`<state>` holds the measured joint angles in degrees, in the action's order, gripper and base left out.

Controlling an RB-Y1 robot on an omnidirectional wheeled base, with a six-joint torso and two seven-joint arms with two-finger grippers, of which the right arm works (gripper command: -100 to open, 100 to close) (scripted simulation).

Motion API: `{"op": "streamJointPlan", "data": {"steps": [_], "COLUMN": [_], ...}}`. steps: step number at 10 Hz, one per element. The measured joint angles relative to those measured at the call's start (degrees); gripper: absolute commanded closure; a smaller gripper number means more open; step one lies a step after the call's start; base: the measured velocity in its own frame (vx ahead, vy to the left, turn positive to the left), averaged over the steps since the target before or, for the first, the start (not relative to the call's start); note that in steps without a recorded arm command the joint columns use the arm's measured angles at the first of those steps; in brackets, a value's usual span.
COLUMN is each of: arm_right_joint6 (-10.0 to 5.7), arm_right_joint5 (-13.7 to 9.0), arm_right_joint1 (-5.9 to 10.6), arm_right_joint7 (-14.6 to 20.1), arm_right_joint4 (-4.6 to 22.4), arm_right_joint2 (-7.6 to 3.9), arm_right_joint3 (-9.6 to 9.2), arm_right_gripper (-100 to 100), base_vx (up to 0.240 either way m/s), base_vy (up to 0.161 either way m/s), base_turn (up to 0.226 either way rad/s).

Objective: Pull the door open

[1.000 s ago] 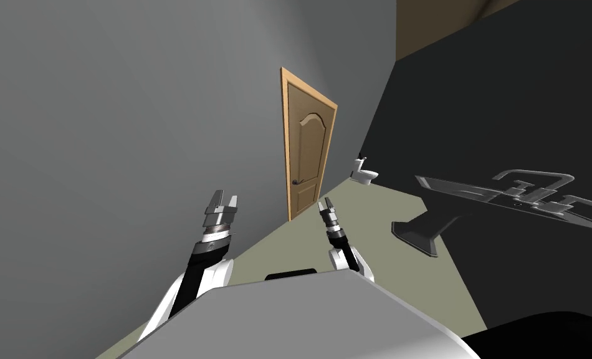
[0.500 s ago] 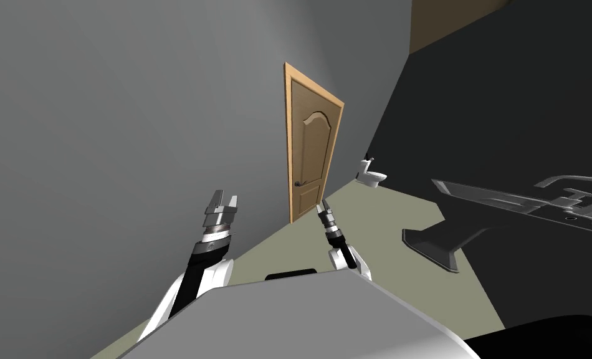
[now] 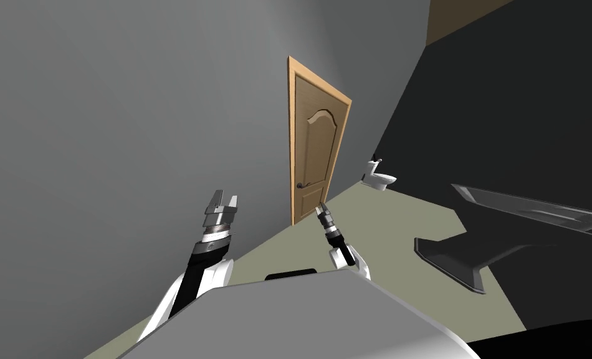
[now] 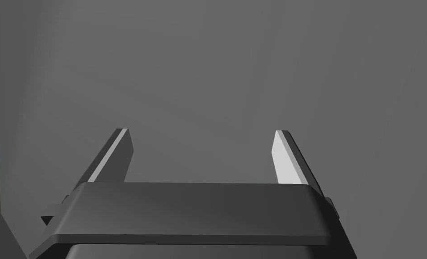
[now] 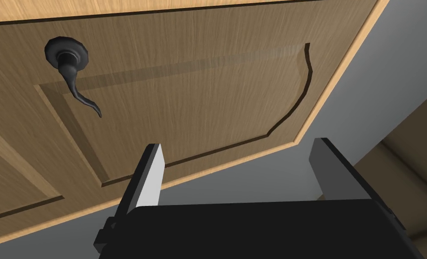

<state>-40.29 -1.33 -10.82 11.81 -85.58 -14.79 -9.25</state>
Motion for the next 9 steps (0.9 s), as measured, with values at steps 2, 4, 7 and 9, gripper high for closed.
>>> {"op": "streamJointPlan", "data": {"steps": [2, 4, 7, 9], "arm_right_joint6": [-0.65, -1.30, -1.82, -2.27], "arm_right_joint5": [-0.2, -0.4, -0.8, -0.9], "arm_right_joint1": [1.40, 2.63, 4.44, 5.73], "arm_right_joint7": [0.3, 0.8, 1.7, 2.0], "arm_right_joint4": [3.4, 6.7, 11.0, 14.2], "arm_right_joint2": [-0.64, -1.53, -3.08, -3.64], "arm_right_joint3": [-0.55, -1.03, -1.63, -2.16], "arm_right_gripper": [-100, -100, -100, -100], "base_vx": [0.090, 0.093, 0.089, 0.083], "base_vy": [-0.032, -0.040, -0.038, -0.048], "base_turn": [0.101, 0.086, 0.095, 0.084]}}
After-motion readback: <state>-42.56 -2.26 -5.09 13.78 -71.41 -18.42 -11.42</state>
